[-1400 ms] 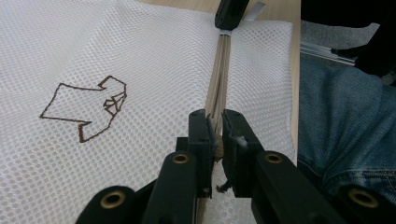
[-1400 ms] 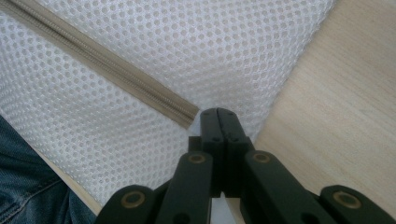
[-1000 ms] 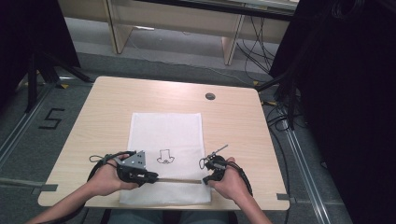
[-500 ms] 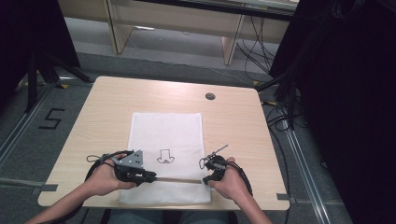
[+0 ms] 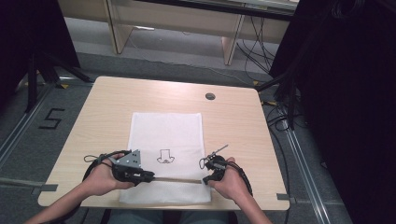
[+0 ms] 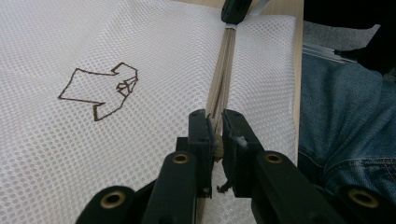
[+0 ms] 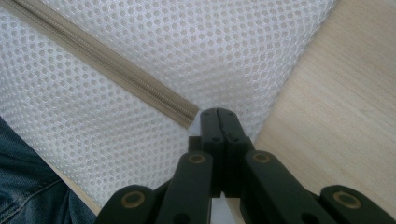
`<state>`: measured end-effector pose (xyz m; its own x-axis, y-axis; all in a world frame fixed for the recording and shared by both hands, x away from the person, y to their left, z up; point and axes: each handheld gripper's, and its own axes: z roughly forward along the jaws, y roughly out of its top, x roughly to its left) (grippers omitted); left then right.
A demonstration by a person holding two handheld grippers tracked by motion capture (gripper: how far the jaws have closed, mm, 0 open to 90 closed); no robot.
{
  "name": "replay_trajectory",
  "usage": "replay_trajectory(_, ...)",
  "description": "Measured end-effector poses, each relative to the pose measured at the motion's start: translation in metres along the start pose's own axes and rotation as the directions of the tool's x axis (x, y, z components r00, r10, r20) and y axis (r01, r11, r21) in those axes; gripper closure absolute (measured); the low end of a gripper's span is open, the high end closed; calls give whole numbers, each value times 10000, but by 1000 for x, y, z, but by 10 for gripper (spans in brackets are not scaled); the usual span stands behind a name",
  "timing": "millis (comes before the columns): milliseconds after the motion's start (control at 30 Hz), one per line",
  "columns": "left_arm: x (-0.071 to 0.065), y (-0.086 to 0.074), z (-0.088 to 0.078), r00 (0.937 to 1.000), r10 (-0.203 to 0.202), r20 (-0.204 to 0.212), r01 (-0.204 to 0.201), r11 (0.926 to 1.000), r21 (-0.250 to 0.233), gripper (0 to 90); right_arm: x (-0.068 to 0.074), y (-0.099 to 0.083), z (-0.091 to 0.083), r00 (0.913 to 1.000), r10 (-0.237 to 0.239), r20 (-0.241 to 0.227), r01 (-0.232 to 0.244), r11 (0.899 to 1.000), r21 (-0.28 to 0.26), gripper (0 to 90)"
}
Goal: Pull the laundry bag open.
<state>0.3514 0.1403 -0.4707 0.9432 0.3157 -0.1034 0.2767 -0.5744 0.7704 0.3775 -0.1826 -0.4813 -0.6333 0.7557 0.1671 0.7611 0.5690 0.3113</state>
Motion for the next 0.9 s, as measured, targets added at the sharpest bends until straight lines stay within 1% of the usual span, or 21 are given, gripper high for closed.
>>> replay_trajectory(67, 0, 0, 0, 10000, -2, 21, 1, 10000, 18, 821, 0, 0, 0, 10000, -19, 10, 19, 10000, -19, 900)
replay_trajectory(100, 0, 0, -1, 9999, 97, -33, -97, 9999, 89, 821, 0, 0, 0, 10000, -11, 5, 11, 10000, -20, 900)
replay_trajectory(133, 0, 0, 0, 10000, 1, 15, -1, 10000, 28, 821, 0, 0, 0, 10000, -13, 11, 13, 10000, -19, 900)
replay_trajectory(233, 0, 0, 0, 10000, -11, 14, 11, 10000, 24, 821, 0, 0, 0, 10000, -1, -17, 1, 10000, -16, 900)
replay_trajectory(267, 0, 0, -1, 10000, 43, -25, -43, 10000, 74, 821, 0, 0, 0, 10000, -9, -16, 9, 10000, -16, 900)
replay_trajectory(300, 0, -1, -1, 9999, -151, 0, 151, 9999, -80, 821, 0, 0, 0, 10000, -17, -3, 17, 10000, -20, 900)
replay_trajectory(333, 1, -1, -1, 9999, -127, 67, 128, 9999, -74, 821, 0, 0, 0, 10000, -22, 2, 22, 10000, -20, 900)
replay_trajectory(400, 0, -1, -1, 10000, -54, 25, 53, 10000, 7, 821, 0, 0, 0, 10000, -21, 3, 21, 10000, -19, 900)
replay_trajectory(467, 0, -1, -1, 9999, -132, 66, 132, 9999, -65, 821, 0, 0, -1, 10000, 34, -27, -34, 10000, 8, 900)
replay_trajectory(500, 0, -2, -1, 10000, 2, -1, -2, 10000, 48, 821, 0, 0, -1, 10000, 28, -17, -28, 10000, 2, 900)
replay_trajectory(567, 1, -2, -3, 10000, 40, -71, -39, 9999, 124, 821, 0, 0, -1, 10000, 39, -24, -39, 10000, 3, 900)
replay_trajectory(600, 1, -3, -4, 9998, -186, 10, 186, 9998, -12, 821, 0, 0, -1, 10000, 27, -15, -27, 10000, 4, 900)
replay_trajectory(700, 0, -4, -3, 9998, -178, -44, 177, 9998, -57, 821, 0, 0, -1, 10000, 32, -17, -32, 10000, 9, 900)
replay_trajectory(800, 1, -4, -4, 10000, -74, -23, 74, 10000, 50, 821, 1, 0, -1, 10000, 28, -11, -28, 10000, 6, 900)
replay_trajectory(900, 1, -3, -4, 10000, -77, -22, 77, 10000, 29, 821, 0, 0, -1, 10000, 33, -23, -33, 10000, 4, 900)
